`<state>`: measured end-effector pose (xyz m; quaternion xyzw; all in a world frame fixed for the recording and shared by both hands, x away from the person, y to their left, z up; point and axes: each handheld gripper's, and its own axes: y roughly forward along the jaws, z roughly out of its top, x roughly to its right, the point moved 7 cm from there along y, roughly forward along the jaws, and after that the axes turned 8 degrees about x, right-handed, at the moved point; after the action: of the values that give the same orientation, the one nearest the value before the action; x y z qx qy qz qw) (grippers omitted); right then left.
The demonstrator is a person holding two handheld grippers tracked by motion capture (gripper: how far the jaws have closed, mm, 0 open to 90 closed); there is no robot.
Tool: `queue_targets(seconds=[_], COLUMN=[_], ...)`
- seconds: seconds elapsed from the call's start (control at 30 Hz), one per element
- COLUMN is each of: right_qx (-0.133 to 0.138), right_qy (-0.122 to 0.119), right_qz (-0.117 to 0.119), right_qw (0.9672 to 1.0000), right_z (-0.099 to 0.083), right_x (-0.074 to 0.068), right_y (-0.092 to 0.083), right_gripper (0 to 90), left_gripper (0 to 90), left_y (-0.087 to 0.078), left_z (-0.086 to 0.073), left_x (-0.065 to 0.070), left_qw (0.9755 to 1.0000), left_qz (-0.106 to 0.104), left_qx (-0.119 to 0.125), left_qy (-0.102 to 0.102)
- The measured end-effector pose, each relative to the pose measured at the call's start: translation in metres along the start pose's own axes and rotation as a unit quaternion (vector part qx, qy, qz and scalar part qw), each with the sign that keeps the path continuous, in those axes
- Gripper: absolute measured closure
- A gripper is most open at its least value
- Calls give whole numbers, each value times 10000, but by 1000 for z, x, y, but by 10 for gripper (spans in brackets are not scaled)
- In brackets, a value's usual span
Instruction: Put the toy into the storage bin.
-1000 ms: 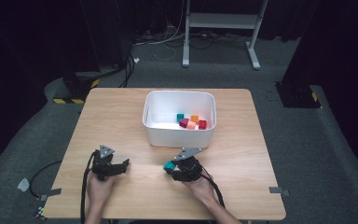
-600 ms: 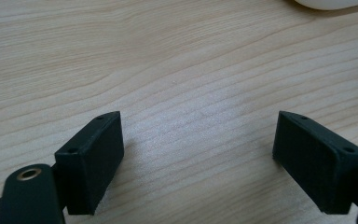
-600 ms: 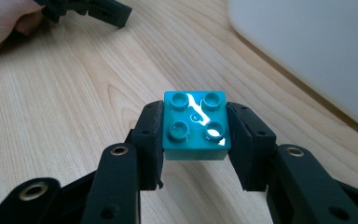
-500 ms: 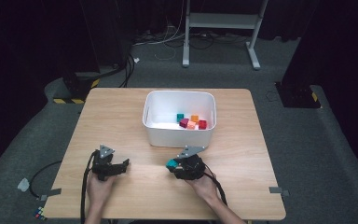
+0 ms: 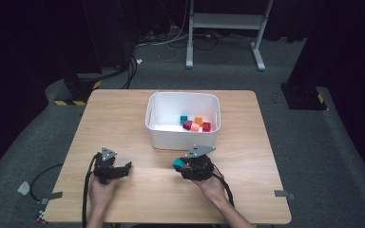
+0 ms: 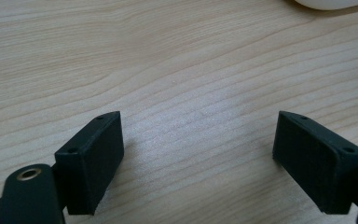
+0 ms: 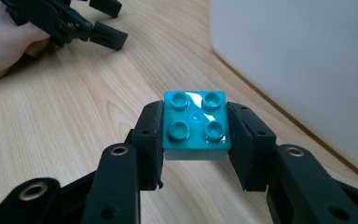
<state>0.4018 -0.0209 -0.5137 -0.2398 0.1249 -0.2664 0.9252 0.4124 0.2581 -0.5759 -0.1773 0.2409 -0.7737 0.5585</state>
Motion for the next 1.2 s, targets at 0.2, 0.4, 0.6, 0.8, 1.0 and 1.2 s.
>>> queue_targets(seconds=[0.2,0.4,0.6,0.8,1.0,1.2], right_qx=[83,167,205,255,324,345], right_qy=[36,93,60,54,3,-4], right_qz=[-7,-47,-83,-104,-112,-126], right_qw=[10000,9998,9997,9996,9994,9993], right_z=[8,15,22,31,39,44], right_x=[3,8,12,14,15,16], right_y=[-8,-15,-23,-29,-36,-40], right_gripper=[587,587,587,587,587,587], left_gripper=[164,163,163,163,163,164], left_y=[0,0,0,0,0,0], left_z=[0,0,0,0,0,0], left_x=[0,0,0,0,0,0], left_qw=[10000,10000,10000,10000,10000,10000], left_qz=[0,0,1,1,2,3], left_qx=[-1,0,-1,-1,-1,2], left_qy=[1,1,2,4,3,0])
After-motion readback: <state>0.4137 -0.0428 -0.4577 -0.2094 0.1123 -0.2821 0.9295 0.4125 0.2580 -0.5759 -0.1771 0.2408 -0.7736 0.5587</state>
